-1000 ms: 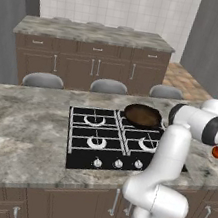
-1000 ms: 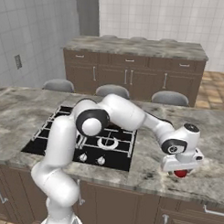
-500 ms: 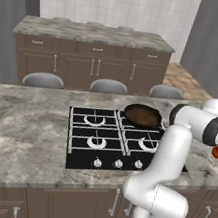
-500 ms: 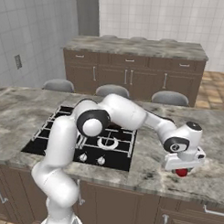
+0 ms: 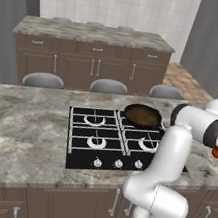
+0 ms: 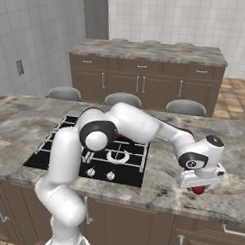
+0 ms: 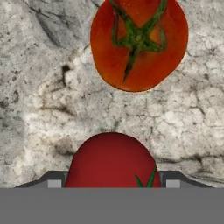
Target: Put the tomato and tomato in the pan. Then turn on the rear right burner and set the heat to medium.
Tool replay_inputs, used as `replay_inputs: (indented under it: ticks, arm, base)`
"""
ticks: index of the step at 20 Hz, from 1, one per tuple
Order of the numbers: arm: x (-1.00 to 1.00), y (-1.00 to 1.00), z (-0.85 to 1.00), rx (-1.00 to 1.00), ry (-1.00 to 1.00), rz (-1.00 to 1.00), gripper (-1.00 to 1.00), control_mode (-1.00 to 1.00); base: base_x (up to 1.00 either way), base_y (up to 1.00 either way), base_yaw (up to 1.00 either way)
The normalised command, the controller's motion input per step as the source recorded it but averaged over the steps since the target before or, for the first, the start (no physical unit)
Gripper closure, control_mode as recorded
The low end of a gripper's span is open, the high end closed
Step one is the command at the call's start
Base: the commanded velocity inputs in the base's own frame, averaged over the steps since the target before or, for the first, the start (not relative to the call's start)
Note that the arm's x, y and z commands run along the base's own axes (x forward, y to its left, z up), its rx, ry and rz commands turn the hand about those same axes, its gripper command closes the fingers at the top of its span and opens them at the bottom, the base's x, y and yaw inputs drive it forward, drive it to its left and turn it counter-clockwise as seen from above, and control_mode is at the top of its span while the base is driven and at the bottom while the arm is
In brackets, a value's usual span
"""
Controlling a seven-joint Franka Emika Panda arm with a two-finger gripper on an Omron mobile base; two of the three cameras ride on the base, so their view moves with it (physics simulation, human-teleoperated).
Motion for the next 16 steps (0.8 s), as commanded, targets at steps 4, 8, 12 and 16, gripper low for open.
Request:
replay_inputs:
  ticks: [4, 8, 12, 16]
  arm:
    - [-0.24, 1.0, 0.43, -0.01, -0.13, 0.0, 1.0, -1.0]
    - [-0.02, 1.0, 0.7, -0.09, -0.04, 0.0, 1.0, -1.0]
    - [0.0, 1.0, 0.82, -0.16, 0.0, -0.06, 1.0, -1.0]
    - [0.12, 1.0, 0.45, -0.15, 0.04, -0.05, 1.0, -1.0]
  base:
    - [0.0, 0.0, 0.0]
    - [0.0, 0.0, 0.0]
    - [0.0, 0.0, 0.0]
    - [0.0, 0.0, 0.0]
